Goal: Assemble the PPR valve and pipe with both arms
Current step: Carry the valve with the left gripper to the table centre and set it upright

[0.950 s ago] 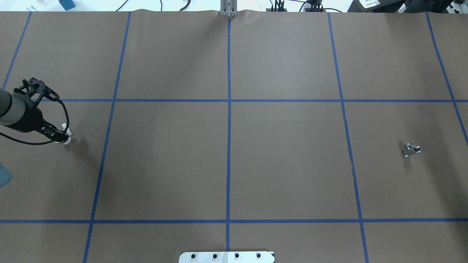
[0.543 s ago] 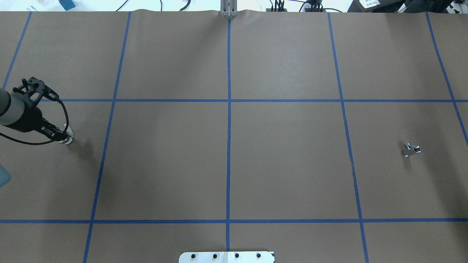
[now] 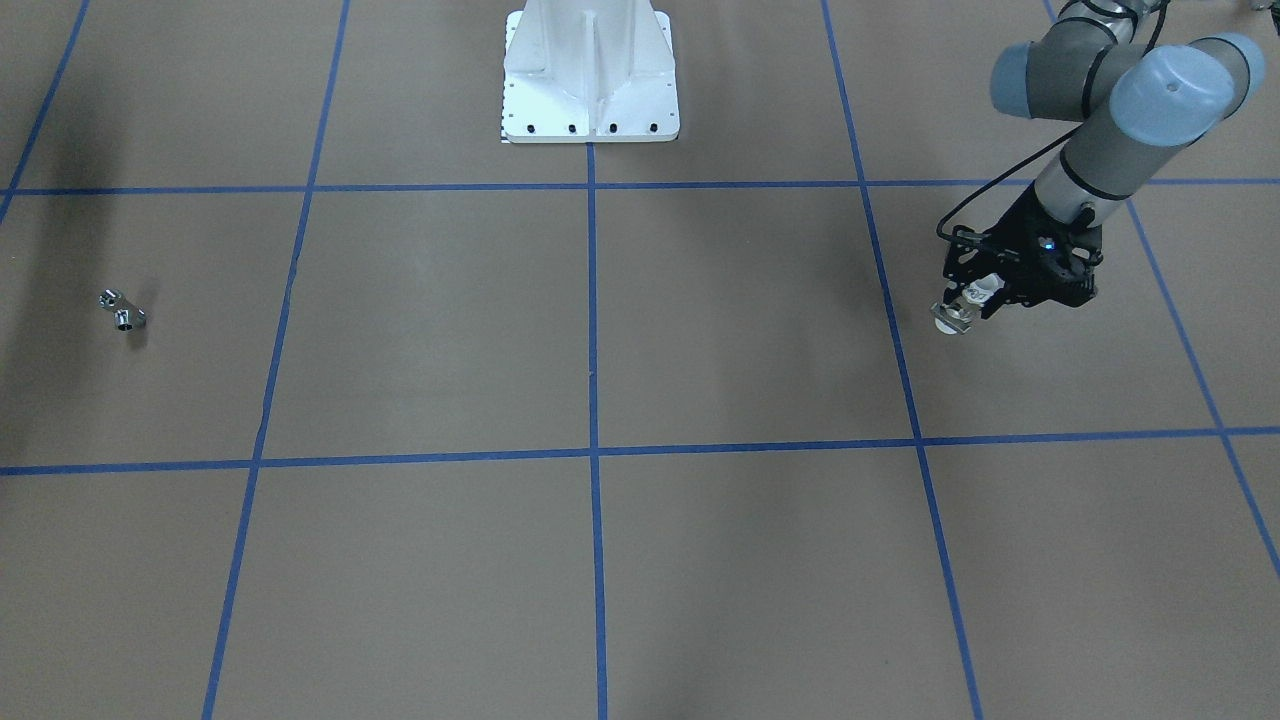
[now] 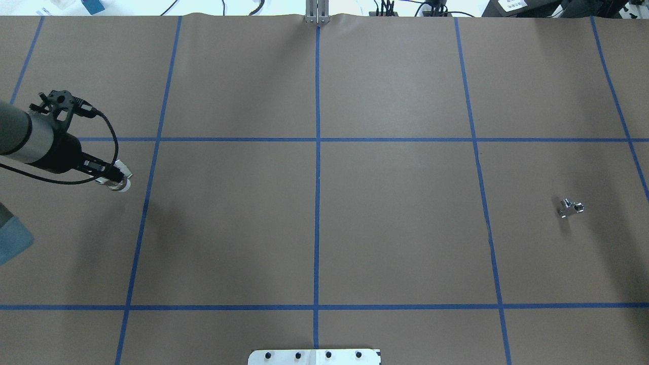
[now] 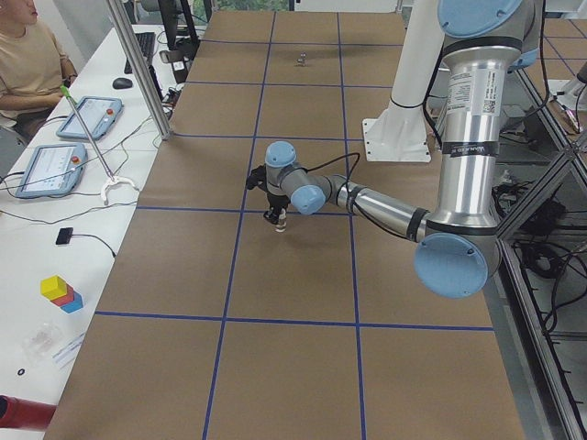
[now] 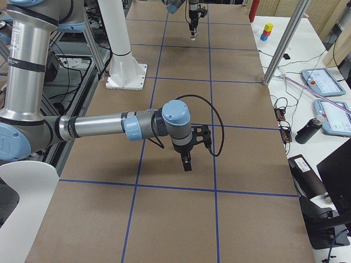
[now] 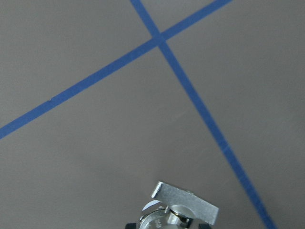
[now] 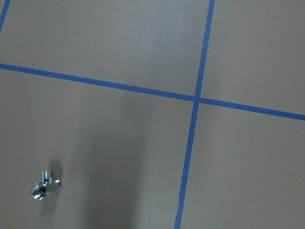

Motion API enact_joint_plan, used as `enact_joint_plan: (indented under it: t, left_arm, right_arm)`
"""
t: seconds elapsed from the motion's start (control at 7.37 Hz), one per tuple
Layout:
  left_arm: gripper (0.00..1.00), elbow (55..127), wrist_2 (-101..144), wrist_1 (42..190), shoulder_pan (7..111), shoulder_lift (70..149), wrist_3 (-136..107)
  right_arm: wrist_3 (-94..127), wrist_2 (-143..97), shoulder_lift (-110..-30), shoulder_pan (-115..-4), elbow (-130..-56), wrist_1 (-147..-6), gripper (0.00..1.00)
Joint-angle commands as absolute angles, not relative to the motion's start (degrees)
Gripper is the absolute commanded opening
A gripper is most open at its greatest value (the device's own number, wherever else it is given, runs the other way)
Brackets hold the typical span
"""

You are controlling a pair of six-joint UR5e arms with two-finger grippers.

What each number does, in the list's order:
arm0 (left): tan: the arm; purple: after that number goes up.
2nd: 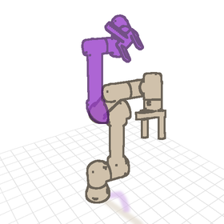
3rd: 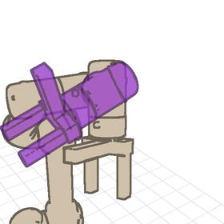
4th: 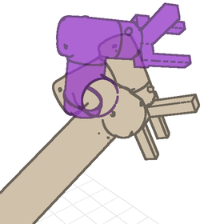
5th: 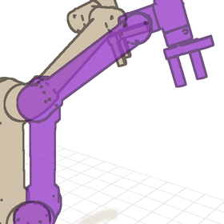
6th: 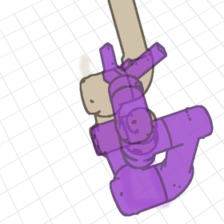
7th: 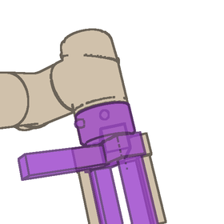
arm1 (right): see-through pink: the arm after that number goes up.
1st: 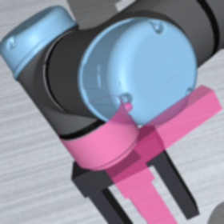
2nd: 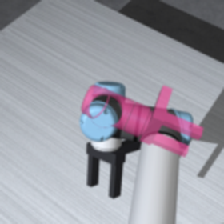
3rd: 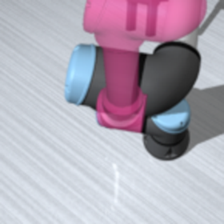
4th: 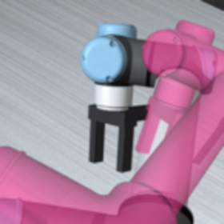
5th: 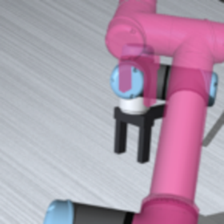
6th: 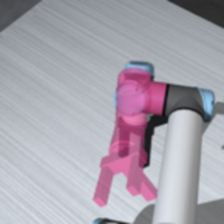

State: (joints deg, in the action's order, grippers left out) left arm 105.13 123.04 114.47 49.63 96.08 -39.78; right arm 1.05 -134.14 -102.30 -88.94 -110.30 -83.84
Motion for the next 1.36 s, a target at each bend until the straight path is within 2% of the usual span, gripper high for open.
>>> enact_joint_plan:
  t: [0.0,0.27,0.41,0.54,0.81,1.22]
  left_arm:
    - [0.00,105.3,121.5,107.2,44.8,106.0,-61.4]
    - [0.00,103.8,114.0,90.9,35.3,121.1,-76.2]
    - [0.00,102.2,113.2,88.4,33.9,126.1,-80.4]
    - [0.00,98.7,112.2,88.4,32.1,130.1,-84.6]
    - [0.00,85.8,109.2,89.4,30.7,141.4,-88.9]
    - [0.00,77.4,109.1,96.0,30.6,144.3,-88.2]
  right_arm:
    - [1.1,-134.1,-102.3,-88.9,-110.3,-83.8,1.00]
    - [1.1,-134.2,-102.3,-88.9,-110.3,-83.8,1.00]
    - [1.1,-134.2,-102.3,-88.9,-110.3,-83.8,1.00]
    - [1.1,-134.2,-102.3,-88.9,-110.3,-83.8,1.00]
    - [1.1,-134.2,-102.3,-88.9,-110.3,-83.8,1.00]
    - [1.2,-134.4,-102.3,-88.9,-110.3,-83.8,1.00]
